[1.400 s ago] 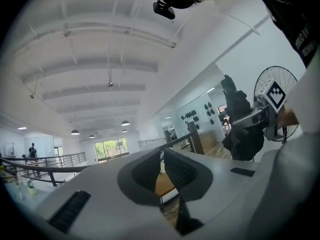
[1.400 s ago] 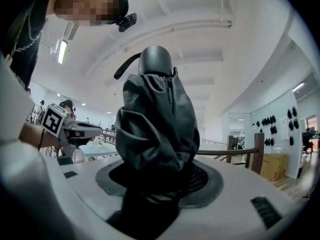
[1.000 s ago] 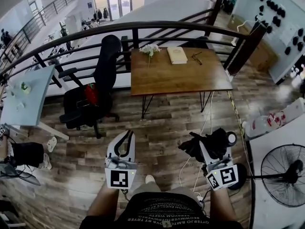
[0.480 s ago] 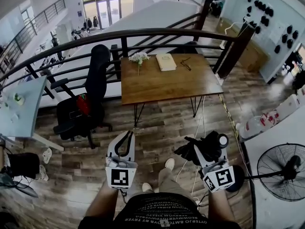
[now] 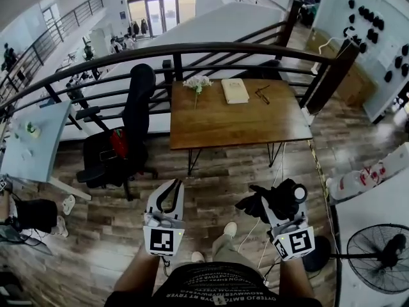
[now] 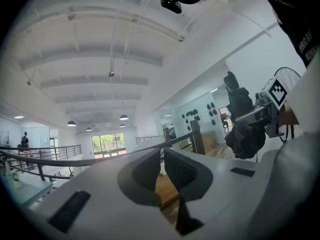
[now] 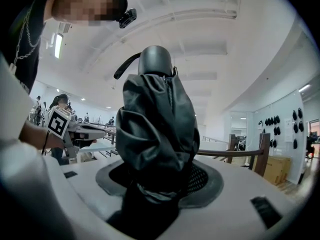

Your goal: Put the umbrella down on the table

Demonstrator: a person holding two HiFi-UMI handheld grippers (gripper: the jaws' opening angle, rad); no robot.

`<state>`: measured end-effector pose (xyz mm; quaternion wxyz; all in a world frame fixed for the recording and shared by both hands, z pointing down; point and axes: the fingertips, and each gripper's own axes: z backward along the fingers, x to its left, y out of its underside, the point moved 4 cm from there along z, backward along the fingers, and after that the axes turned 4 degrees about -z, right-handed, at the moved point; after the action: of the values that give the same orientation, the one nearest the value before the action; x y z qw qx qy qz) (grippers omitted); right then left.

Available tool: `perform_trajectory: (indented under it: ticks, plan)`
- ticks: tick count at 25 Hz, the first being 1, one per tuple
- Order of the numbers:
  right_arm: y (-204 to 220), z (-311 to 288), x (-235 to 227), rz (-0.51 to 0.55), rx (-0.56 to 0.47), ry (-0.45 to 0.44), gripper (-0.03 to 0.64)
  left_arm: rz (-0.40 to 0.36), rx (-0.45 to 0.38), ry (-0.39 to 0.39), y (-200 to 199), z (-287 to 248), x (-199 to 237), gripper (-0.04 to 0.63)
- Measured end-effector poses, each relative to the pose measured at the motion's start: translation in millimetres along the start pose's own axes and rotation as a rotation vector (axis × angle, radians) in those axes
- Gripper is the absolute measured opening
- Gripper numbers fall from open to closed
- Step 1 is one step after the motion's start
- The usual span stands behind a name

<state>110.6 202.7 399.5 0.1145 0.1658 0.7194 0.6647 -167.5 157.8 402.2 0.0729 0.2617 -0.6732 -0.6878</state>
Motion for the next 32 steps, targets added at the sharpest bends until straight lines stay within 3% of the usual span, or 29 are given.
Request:
perform_trajectory:
  ticks: [18, 32]
  plan:
    - [1.7, -95.8, -136.7, 0.013, 0.005, -0.076, 0.259, -0.028, -0.010, -0.051, -28.0, -156.3, -23.6, 0.044]
    - [7.4, -131.7, -190.4, 0.026, 0.008, -0.176, 0.259, -0.026, 0.011, -0.146, -30.1, -190.3, -38.0, 0.044]
